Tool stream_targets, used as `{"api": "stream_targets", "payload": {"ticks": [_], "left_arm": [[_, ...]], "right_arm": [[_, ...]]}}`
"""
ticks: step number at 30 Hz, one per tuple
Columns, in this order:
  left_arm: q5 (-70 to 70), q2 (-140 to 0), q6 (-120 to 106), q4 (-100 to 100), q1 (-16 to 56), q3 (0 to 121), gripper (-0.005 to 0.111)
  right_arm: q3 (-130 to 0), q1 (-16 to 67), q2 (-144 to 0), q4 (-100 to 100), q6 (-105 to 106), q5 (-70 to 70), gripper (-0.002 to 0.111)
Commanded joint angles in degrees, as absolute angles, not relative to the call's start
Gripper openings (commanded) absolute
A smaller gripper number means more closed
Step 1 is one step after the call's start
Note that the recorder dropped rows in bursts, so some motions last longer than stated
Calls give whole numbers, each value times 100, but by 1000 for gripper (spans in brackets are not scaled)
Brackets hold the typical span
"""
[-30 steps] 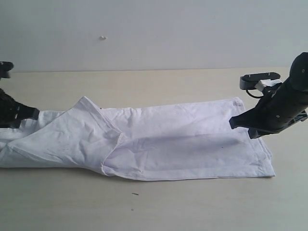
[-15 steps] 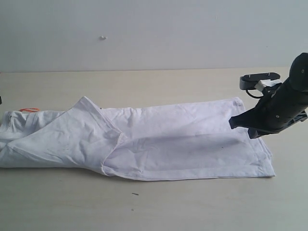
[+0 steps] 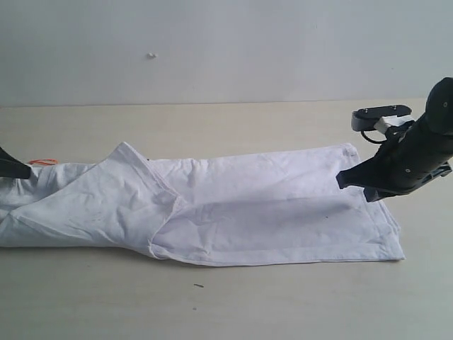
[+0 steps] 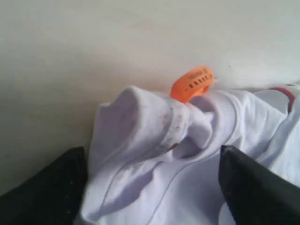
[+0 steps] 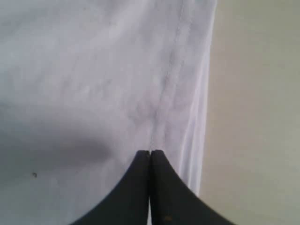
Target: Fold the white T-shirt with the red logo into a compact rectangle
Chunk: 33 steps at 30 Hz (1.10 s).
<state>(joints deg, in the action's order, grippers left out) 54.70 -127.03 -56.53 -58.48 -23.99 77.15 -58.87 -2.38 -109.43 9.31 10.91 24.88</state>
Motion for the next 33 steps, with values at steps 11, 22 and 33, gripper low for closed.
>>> {"api": "stream_targets", "payload": {"ticks": [11, 22, 33], "left_arm": [[5096, -12837, -5330, -4579, -1755, 7667, 67], [5654, -12722, -5113, -4732, -1717, 7667, 0], [5678, -11545, -4941, -5349, -1341, 7667, 0]], "right_arm": [[-5929, -235, -10911, 940, 1157, 2450, 0], [-5929, -235, -10870, 1055, 1194, 2473, 0], [-6113, -235, -10314, 1783, 1576, 2659, 0]]}}
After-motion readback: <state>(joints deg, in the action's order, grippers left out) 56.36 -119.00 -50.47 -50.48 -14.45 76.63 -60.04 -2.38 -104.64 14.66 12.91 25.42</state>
